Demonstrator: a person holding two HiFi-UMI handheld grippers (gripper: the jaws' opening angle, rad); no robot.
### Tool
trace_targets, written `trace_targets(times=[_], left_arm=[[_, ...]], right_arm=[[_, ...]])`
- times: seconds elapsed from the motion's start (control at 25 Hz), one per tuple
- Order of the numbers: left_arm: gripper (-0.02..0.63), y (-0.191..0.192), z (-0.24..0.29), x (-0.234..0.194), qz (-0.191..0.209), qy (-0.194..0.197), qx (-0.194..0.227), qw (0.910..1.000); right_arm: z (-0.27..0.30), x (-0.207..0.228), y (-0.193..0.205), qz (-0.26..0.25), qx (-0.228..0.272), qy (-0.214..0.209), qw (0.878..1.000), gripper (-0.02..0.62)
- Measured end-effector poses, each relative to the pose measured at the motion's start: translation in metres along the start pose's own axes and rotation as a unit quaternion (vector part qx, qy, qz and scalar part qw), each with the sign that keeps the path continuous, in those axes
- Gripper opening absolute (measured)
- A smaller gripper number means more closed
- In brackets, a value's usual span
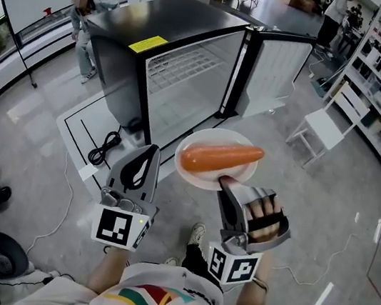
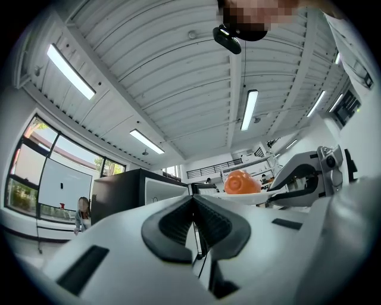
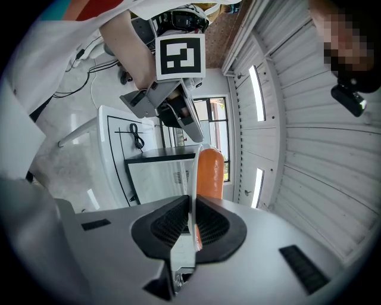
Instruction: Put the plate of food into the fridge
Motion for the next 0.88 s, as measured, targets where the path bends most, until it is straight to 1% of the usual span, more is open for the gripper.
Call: trace_targets(times=[0.28,0.48,0.88], left_arm=[[0.008,-0.003,0.031,-0.006,0.005,-0.015,0.002,0.9999],[0.008,-0.004,0.062,-0.011,0.005,-0.033,-0.009,0.9994],[0.008,0.010,0.125,-0.019,-0.007,-0.088,-0.038,0.9953]], right_arm=[[0.038,0.007,0.011,0.002,0.022,0.009,1.000,0.028],[0.076,0.013,0.027,0.003,0.040,0.003,0.999,0.028],[0.159,0.015,0.055,0.000,0.098,-0.013,0.995,0.028]])
Point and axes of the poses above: the fingertips, and each gripper's own axes: z forward along the fingers, x to its right, y out of its underside, the point moved 7 cm from there along -z, backward along the fingers, and after that the axes turned 12 degrees about -x, right-handed, at the moved point
